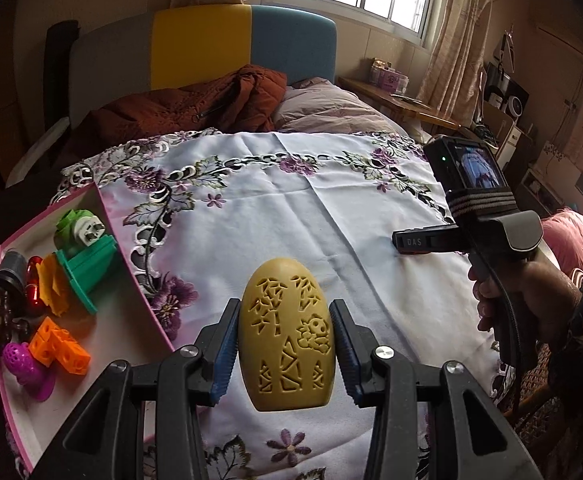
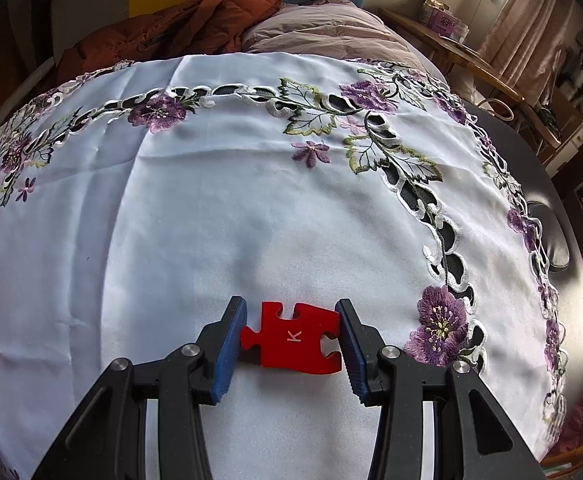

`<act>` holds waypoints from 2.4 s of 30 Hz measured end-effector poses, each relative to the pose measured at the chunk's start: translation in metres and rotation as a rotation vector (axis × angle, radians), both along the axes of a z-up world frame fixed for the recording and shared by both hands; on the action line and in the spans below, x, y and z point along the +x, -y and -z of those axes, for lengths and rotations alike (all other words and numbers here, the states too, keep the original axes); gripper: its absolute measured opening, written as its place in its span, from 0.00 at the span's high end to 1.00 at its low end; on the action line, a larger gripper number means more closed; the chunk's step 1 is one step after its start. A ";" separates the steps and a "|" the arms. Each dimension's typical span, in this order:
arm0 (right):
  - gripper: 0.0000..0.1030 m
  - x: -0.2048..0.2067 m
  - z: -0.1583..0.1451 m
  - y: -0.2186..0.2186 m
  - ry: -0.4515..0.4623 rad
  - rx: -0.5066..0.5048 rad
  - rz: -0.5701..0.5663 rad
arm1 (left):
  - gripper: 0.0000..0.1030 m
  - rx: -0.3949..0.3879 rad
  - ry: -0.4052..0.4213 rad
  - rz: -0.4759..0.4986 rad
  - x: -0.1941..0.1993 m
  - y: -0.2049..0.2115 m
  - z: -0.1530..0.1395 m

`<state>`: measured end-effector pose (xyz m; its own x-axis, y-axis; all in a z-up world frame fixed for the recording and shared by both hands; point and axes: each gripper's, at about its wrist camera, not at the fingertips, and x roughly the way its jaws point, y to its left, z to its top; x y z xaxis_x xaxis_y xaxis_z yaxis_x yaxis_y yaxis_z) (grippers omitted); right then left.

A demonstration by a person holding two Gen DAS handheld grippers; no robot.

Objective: Organize rigid objects
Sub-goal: 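Carry the yellow egg to the tray with the left tool while the right tool holds the puzzle piece, then release the yellow egg in the tray with the left tool while the right tool carries the puzzle piece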

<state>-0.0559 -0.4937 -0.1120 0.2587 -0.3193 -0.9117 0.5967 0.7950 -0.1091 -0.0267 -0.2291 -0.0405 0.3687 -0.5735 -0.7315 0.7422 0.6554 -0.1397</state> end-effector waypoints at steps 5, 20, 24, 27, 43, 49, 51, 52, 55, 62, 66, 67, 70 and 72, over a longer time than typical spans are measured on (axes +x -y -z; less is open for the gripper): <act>0.55 0.001 0.000 -0.002 -0.005 -0.015 -0.009 | 0.57 -0.011 -0.003 -0.062 0.012 -0.023 -0.004; 0.55 0.002 0.000 -0.005 -0.012 -0.031 -0.022 | 0.57 -0.042 -0.131 -0.290 0.056 -0.141 0.012; 0.55 0.002 -0.001 -0.007 -0.012 -0.029 -0.025 | 0.57 -0.035 -0.165 -0.345 0.062 -0.177 0.025; 0.55 0.003 -0.001 -0.007 -0.014 -0.031 -0.029 | 0.57 -0.036 -0.189 -0.352 0.066 -0.186 0.034; 0.55 0.003 -0.001 -0.009 -0.016 -0.033 -0.039 | 0.56 0.032 -0.207 -0.354 0.083 -0.170 0.059; 0.55 0.003 -0.001 -0.010 -0.018 -0.037 -0.042 | 0.56 0.036 -0.167 -0.374 0.078 -0.173 0.048; 0.55 0.003 -0.001 -0.010 -0.019 -0.039 -0.043 | 0.56 0.040 -0.154 -0.379 0.076 -0.172 0.043; 0.55 0.003 -0.002 -0.010 -0.018 -0.039 -0.042 | 0.56 0.045 -0.143 -0.384 0.074 -0.171 0.040; 0.55 0.003 -0.003 -0.009 -0.016 -0.040 -0.040 | 0.56 0.048 -0.111 -0.394 0.070 -0.172 0.031; 0.55 0.003 -0.005 -0.013 0.000 -0.028 -0.052 | 0.56 0.053 -0.053 -0.420 0.064 -0.175 0.013; 0.55 0.007 -0.007 -0.022 0.016 -0.027 -0.100 | 0.56 0.057 -0.049 -0.429 0.062 -0.176 0.011; 0.55 0.008 -0.007 -0.026 0.020 -0.025 -0.113 | 0.56 0.057 -0.054 -0.434 0.062 -0.177 0.012; 0.55 0.011 -0.009 -0.035 0.034 -0.014 -0.156 | 0.56 0.057 -0.072 -0.450 0.062 -0.181 0.014; 0.55 0.014 -0.007 -0.040 0.036 -0.002 -0.185 | 0.56 0.059 -0.076 -0.460 0.062 -0.184 0.016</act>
<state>-0.0422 -0.4540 -0.1045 0.3451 -0.2651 -0.9004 0.4442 0.8912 -0.0921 0.0350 -0.0454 -0.0560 0.5190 -0.3194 -0.7929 0.3620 0.9224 -0.1346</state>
